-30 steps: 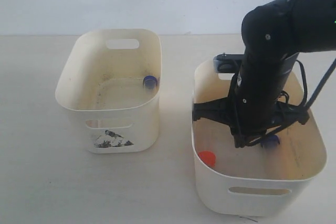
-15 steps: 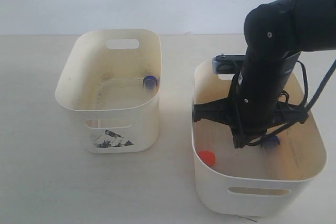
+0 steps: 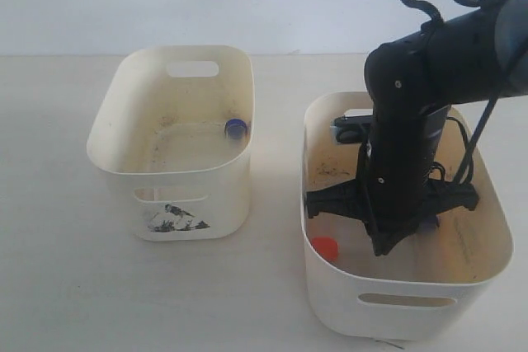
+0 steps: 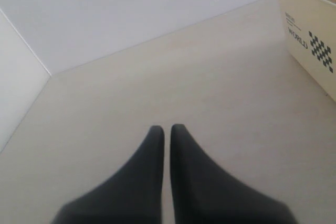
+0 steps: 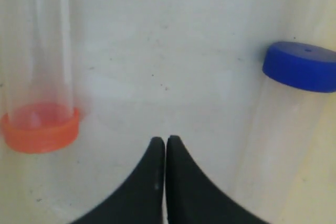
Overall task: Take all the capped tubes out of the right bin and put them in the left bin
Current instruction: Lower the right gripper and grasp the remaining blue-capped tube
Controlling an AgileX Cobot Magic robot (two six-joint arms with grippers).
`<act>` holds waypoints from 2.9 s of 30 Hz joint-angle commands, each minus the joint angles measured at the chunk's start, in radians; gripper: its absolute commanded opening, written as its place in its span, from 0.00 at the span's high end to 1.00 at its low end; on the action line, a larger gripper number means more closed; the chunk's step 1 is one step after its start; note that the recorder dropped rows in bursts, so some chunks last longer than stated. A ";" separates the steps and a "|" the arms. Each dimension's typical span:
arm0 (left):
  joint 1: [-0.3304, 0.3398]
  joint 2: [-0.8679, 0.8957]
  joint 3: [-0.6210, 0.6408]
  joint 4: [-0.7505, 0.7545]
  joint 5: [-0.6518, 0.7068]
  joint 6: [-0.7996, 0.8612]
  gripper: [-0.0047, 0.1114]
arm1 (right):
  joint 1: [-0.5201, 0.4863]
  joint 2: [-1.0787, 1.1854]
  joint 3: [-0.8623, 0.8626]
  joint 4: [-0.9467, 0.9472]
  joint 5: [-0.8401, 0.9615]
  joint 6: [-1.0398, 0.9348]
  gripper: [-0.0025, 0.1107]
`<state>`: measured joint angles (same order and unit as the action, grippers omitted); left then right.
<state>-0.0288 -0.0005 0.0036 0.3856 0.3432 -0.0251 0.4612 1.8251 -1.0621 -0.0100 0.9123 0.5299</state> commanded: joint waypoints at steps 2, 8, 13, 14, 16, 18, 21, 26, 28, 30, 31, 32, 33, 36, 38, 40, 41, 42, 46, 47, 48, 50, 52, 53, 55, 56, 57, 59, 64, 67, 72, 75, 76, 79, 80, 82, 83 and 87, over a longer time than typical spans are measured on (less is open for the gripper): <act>-0.004 0.000 -0.004 -0.003 -0.002 -0.010 0.92 | -0.003 -0.002 0.003 -0.010 -0.007 -0.030 0.85; -0.004 0.000 -0.004 -0.003 -0.002 -0.010 0.92 | -0.003 -0.002 0.003 -0.010 -0.004 -0.067 0.41; -0.004 0.000 -0.004 -0.003 -0.002 -0.010 0.92 | -0.003 -0.002 0.003 -0.010 0.019 -0.067 0.32; -0.004 0.000 -0.004 -0.003 -0.002 -0.010 0.92 | -0.003 -0.002 0.003 -0.010 0.028 -0.060 0.33; -0.004 0.000 -0.004 -0.003 -0.002 -0.010 0.92 | -0.003 -0.002 0.003 -0.010 0.052 -0.057 0.34; -0.004 0.000 -0.004 -0.003 -0.002 -0.010 0.92 | -0.003 -0.002 0.003 -0.013 0.072 -0.057 0.35; -0.004 0.000 -0.004 -0.003 -0.002 -0.010 0.92 | -0.003 -0.002 0.003 -0.041 0.122 -0.011 0.35; -0.004 0.000 -0.004 -0.003 -0.002 -0.010 0.92 | -0.003 -0.002 0.003 -0.180 0.246 0.081 0.35; -0.004 0.000 -0.004 -0.003 -0.002 -0.010 0.92 | -0.003 -0.002 0.003 -0.235 0.277 0.107 0.35; -0.004 0.000 -0.004 -0.003 -0.002 -0.010 0.92 | -0.003 -0.002 0.003 -0.277 0.277 0.127 0.35; -0.004 0.000 -0.004 -0.003 -0.002 -0.010 0.92 | -0.003 -0.002 0.003 -0.286 0.271 0.131 0.35; -0.004 0.000 -0.004 -0.003 -0.002 -0.010 0.92 | -0.003 0.000 0.003 -0.293 0.261 0.133 0.35; -0.004 0.000 -0.004 -0.003 -0.002 -0.010 0.92 | -0.003 0.002 0.003 -0.300 0.248 0.133 0.35; -0.004 0.000 -0.004 -0.003 -0.002 -0.010 0.92 | -0.003 0.025 0.003 -0.332 0.211 0.133 0.35; -0.004 0.000 -0.004 -0.003 -0.002 -0.010 0.92 | -0.003 0.044 0.003 -0.338 0.193 0.133 0.35; -0.004 0.000 -0.004 -0.003 -0.002 -0.010 0.92 | -0.003 0.070 0.003 -0.338 0.180 0.133 0.35; -0.004 0.000 -0.004 -0.003 -0.002 -0.010 0.92 | -0.003 0.083 0.003 -0.335 0.178 0.133 0.35; -0.004 0.000 -0.004 -0.003 -0.002 -0.010 0.92 | -0.003 0.096 0.003 -0.335 0.175 0.133 0.35; -0.004 0.000 -0.004 -0.003 -0.002 -0.010 0.92 | -0.003 0.143 0.003 -0.335 0.139 0.133 0.35; -0.004 0.000 -0.004 -0.003 -0.002 -0.010 0.92 | -0.003 0.156 0.003 -0.335 0.120 0.133 0.35; -0.004 0.000 -0.004 -0.003 -0.002 -0.010 0.92 | -0.003 0.168 0.003 -0.333 0.102 0.132 0.35; -0.004 0.000 -0.004 -0.003 -0.002 -0.010 0.92 | -0.003 0.193 0.003 -0.317 0.078 0.116 0.35; -0.004 0.000 -0.004 -0.003 -0.002 -0.010 0.92 | -0.003 0.216 0.003 -0.305 0.068 0.108 0.35; -0.004 0.000 -0.004 -0.003 -0.002 -0.010 0.92 | -0.003 0.224 0.003 -0.301 0.068 0.108 0.35; -0.004 0.000 -0.004 -0.003 -0.002 -0.010 0.92 | -0.003 0.241 0.003 -0.299 0.065 0.098 0.35; -0.004 0.000 -0.004 -0.003 -0.002 -0.010 0.92 | -0.003 0.243 0.003 -0.295 0.065 0.089 0.35; -0.004 0.000 -0.004 -0.003 -0.002 -0.010 0.92 | -0.003 0.246 0.003 -0.289 0.059 0.079 0.35; -0.004 0.000 -0.004 -0.003 -0.002 -0.010 0.92 | -0.003 0.246 0.003 -0.277 0.052 0.050 0.35; -0.004 0.000 -0.004 -0.003 -0.002 -0.010 0.92 | -0.003 0.246 0.003 -0.261 0.009 0.019 0.35; -0.004 0.000 -0.004 -0.003 -0.002 -0.010 0.92 | -0.003 0.246 0.003 -0.220 -0.003 -0.051 0.35; -0.004 0.000 -0.004 -0.003 -0.002 -0.010 0.92 | -0.003 0.246 0.003 -0.177 0.008 -0.140 0.35; -0.004 0.000 -0.004 -0.003 -0.002 -0.010 0.92 | -0.003 0.238 0.003 -0.177 0.028 -0.149 0.35; -0.004 0.000 -0.004 -0.003 -0.002 -0.010 0.92 | -0.003 0.233 0.003 -0.175 0.030 -0.156 0.37; -0.004 0.000 -0.004 -0.003 -0.002 -0.010 0.92 | -0.003 0.230 0.003 -0.157 0.027 -0.186 0.48; -0.004 0.000 -0.004 -0.003 -0.002 -0.010 0.92 | -0.003 0.230 0.003 -0.147 0.023 -0.189 0.54; -0.004 0.000 -0.004 -0.003 -0.002 -0.010 0.92 | -0.003 0.230 0.003 -0.141 0.020 -0.182 0.64; -0.004 0.000 -0.004 -0.003 -0.002 -0.010 0.92 | -0.003 0.230 0.003 -0.141 0.020 -0.174 0.68; -0.004 0.000 -0.004 -0.003 -0.002 -0.010 0.92 | -0.003 0.230 0.003 -0.141 0.021 -0.176 0.98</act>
<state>-0.0288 -0.0005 0.0036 0.3856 0.3432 -0.0251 0.4592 1.9928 -1.0896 -0.2302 1.0471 0.3510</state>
